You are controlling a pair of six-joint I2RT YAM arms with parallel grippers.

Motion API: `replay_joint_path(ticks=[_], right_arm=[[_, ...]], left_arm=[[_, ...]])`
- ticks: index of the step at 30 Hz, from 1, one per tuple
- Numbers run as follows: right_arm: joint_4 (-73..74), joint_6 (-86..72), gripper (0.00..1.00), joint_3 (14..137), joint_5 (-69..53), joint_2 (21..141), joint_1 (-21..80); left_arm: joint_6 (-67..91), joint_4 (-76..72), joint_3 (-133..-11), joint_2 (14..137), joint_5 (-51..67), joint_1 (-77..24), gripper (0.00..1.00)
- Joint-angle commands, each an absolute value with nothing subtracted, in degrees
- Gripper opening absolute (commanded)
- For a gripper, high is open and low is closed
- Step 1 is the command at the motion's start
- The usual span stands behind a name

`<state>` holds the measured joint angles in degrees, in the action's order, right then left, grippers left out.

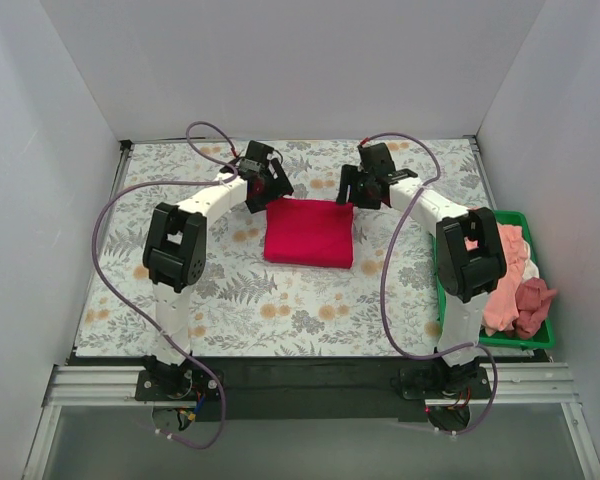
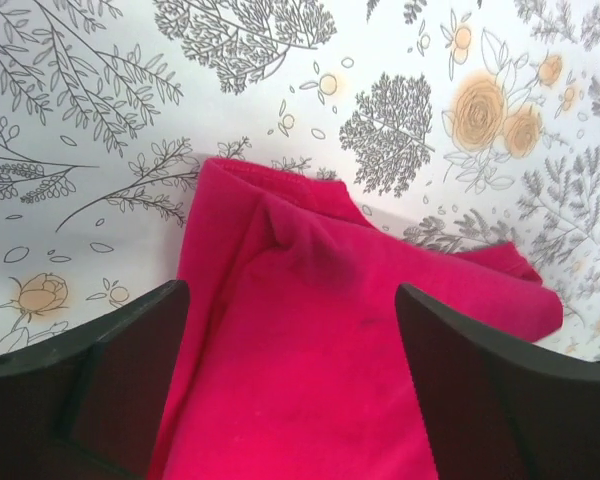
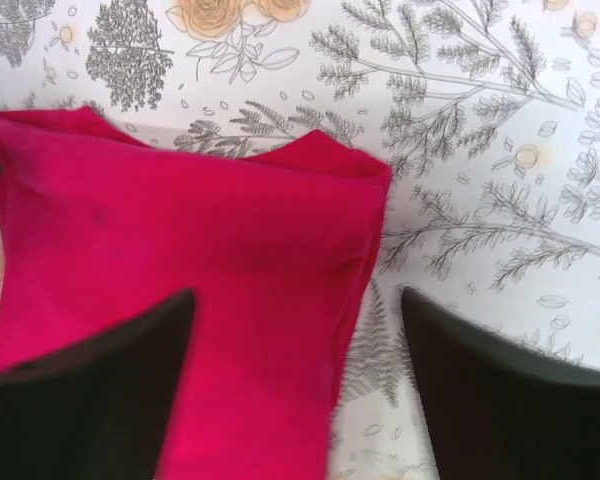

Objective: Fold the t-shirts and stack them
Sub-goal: Fold the tshirt, then neatly place the folded tshirt to the corner

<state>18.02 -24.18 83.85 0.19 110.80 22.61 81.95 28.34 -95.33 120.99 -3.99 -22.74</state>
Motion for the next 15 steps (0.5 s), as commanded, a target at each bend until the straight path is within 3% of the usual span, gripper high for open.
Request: replay_joint_path(ticks=[1, 4, 8, 15], right_arm=[[18.27, -23.73, 0.98, 90.25, -1.65, 112.05, 22.15], [19.51, -22.41, 0.98, 90.8, -3.25, 110.14, 22.24], [19.42, -21.71, 0.98, 84.48, -4.21, 104.43, 22.24], [14.51, -21.97, 0.98, 62.95, -7.2, 87.49, 22.24]], left_arm=[[80.25, 31.19, -100.45, 119.44, -4.66, -22.24, 0.85], [80.42, 32.34, -100.81, 117.25, -4.22, -22.24, 0.86], [80.95, 27.7, -89.44, 109.88, -1.5, -22.32, 0.88], [78.67, 24.53, -74.3, 101.7, 3.34, -22.32, 0.9]])
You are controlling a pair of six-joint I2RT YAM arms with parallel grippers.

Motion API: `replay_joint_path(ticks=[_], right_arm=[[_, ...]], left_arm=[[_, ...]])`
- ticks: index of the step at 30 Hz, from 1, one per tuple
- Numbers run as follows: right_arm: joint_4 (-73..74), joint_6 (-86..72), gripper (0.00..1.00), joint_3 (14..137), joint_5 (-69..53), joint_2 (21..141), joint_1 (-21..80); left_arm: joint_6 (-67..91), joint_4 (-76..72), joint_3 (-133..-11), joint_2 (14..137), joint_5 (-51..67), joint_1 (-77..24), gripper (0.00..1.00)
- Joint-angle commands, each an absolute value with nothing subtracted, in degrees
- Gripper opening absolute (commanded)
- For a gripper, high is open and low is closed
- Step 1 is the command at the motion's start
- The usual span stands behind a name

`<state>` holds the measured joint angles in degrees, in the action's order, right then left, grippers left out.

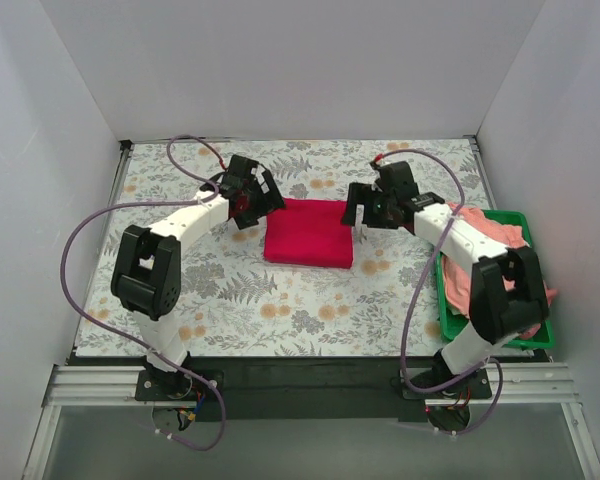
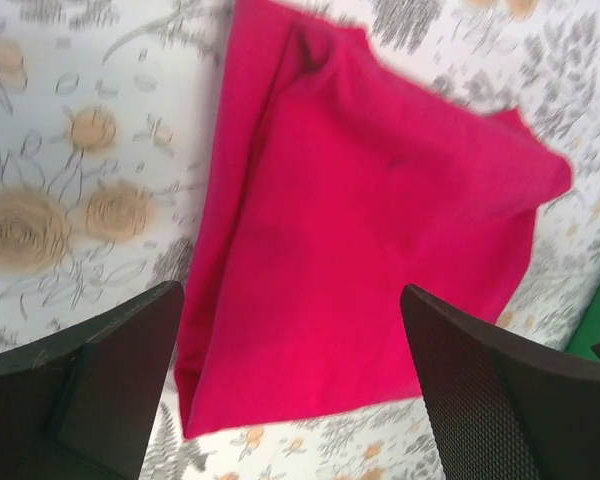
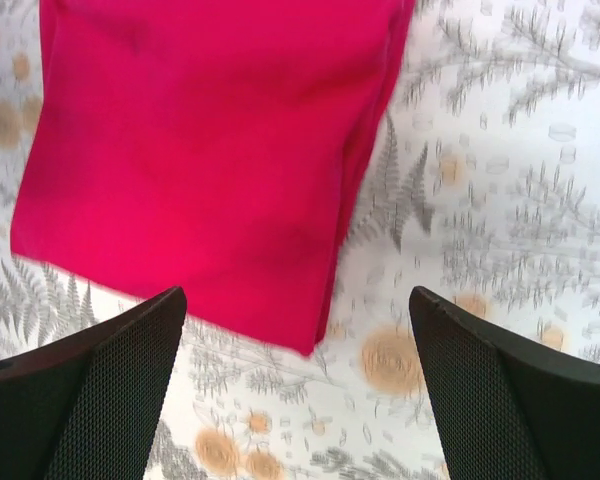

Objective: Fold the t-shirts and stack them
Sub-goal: Neatly place the folded tshirt to the corner

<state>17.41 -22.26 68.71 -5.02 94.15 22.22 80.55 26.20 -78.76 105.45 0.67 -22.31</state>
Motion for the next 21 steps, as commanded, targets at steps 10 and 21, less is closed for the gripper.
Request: replay_joint_path(ticks=[10, 21], right_arm=[[11.6, -24.17, 0.98, 47.02, -12.13, 73.05, 22.24], [13.18, -24.96, 0.99, 45.7, -13.89, 60.75, 22.24]], left_arm=[[75.5, 22.15, -71.01, 105.02, 5.62, -22.59, 0.83], [74.09, 24.25, -75.75, 113.11, 1.68, -24.43, 0.47]])
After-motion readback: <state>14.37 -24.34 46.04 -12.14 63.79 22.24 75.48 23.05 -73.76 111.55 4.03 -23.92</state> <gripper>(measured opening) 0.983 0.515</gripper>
